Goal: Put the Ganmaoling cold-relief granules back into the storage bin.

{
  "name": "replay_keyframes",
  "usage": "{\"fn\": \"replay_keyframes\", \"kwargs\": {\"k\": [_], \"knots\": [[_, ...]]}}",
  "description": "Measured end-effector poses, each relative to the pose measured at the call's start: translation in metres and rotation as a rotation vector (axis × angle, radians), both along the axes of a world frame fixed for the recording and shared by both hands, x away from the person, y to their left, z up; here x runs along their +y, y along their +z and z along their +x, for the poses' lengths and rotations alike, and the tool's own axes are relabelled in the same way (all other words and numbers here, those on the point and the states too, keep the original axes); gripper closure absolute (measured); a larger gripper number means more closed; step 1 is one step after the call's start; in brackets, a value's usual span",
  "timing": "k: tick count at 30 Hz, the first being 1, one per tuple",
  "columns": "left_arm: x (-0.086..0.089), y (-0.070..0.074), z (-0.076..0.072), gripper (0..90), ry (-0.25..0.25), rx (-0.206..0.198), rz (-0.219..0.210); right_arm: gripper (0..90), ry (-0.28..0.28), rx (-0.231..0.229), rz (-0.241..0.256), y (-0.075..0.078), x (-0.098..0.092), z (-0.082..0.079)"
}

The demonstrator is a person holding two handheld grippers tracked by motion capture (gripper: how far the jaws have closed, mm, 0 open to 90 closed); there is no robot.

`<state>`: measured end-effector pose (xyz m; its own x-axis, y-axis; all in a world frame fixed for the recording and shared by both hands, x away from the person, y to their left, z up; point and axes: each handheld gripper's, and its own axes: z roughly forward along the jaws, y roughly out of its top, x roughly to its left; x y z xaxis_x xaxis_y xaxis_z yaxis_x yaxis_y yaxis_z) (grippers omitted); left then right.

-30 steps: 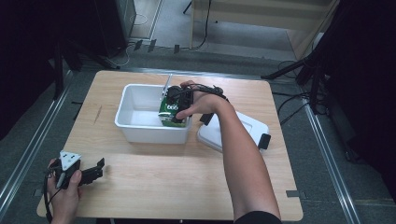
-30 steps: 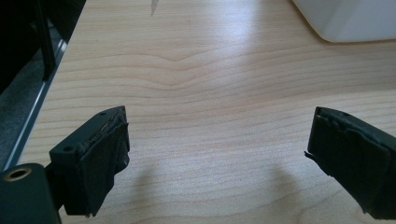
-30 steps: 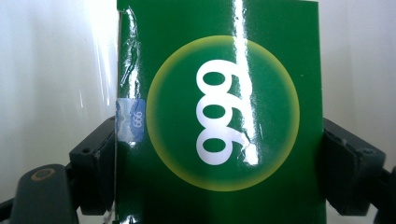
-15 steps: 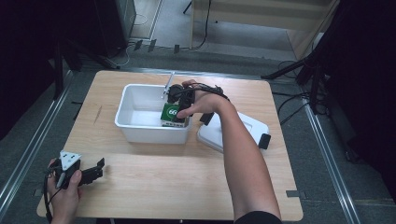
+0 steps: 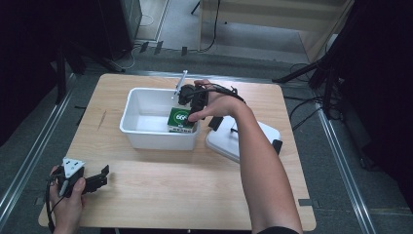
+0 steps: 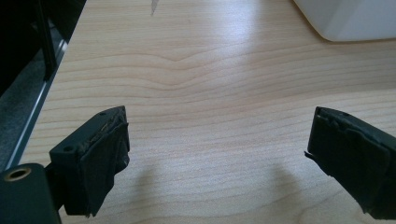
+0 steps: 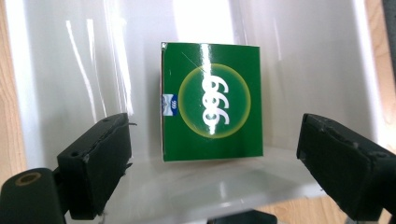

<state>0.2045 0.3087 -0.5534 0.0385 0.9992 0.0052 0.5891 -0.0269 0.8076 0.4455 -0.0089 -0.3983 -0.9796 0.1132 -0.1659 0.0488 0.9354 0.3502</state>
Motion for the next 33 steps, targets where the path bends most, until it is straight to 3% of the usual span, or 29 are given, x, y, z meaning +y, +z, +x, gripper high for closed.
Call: {"fn": "replay_keyframes", "kwargs": {"k": [24,33], "knots": [[0.0,0.0,0.0,6.3,-0.002,0.004,0.006,10.5,-0.07,-0.062,0.048,0.04,-0.055,-0.016],[0.0,0.0,0.0,6.2,0.001,0.004,0.001,10.4,-0.098,-0.065,0.064,0.037,-0.08,-0.019]]}}
